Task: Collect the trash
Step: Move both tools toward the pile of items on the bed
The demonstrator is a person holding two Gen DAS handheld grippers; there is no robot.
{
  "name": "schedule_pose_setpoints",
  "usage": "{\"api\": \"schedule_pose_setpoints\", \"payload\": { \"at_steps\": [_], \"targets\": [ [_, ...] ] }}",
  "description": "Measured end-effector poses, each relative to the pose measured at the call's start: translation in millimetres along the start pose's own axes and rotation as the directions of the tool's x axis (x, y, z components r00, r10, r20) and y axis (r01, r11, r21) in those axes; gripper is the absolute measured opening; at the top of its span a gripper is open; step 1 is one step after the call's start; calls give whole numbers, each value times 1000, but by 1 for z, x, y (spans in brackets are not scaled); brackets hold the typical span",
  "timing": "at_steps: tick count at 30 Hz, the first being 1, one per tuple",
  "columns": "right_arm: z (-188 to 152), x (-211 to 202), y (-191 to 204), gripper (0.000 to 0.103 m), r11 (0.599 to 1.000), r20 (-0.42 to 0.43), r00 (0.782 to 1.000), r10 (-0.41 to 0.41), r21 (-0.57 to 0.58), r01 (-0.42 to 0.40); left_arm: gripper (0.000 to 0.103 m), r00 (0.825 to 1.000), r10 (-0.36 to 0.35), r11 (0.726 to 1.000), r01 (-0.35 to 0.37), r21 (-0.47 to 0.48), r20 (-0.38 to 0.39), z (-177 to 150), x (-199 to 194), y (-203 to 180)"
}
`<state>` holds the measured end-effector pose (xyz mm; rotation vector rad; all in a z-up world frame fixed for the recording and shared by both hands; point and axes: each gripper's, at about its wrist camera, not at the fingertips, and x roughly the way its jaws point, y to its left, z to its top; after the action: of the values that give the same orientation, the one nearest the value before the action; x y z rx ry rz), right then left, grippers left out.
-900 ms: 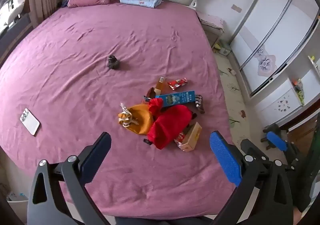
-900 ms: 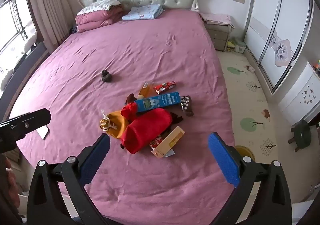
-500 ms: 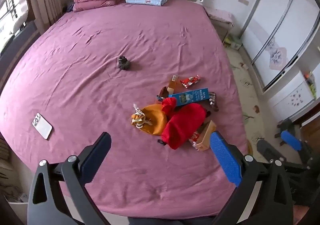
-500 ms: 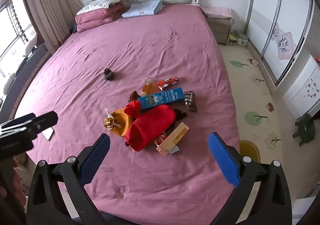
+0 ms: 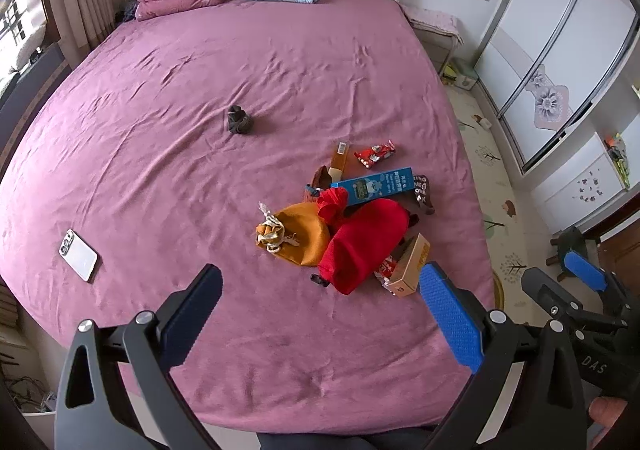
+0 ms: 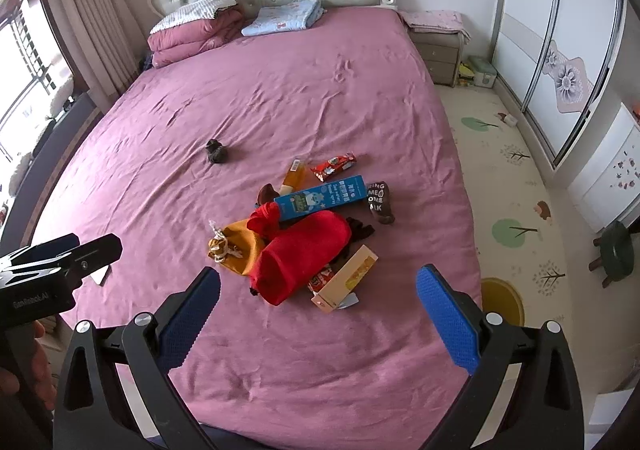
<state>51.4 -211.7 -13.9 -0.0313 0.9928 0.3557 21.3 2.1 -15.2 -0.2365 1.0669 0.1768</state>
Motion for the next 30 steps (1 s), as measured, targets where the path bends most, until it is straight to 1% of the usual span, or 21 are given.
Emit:
{"api": "schedule_pose_setpoints", "payload": {
  "at_steps": [5,12,18,23,30],
  "targets": [
    [2,4,-7,94,1000,-10,1000,-20,4,20,99,1000,8,1000,-8,8,-20,-1,10,1],
    [2,7,-20,94,999,-26,999,-26,40,27,99,998,9,1000,-8,19,-65,-5,24,5],
    [3,10,-19,94,999,-37,999,-11,52,13,99,997,-2,1000,5,29,-80,-4,29,1],
    [2,10,-19,94,999,-43,999,-7,47,9,99,997,-3,999,6,43,-78,-5,28,-2],
    [0,12,-14,94,999,-56,998,-3,43,5,99,995,-13,999,16,37,-97,-7,31,-2]
  ]
}}
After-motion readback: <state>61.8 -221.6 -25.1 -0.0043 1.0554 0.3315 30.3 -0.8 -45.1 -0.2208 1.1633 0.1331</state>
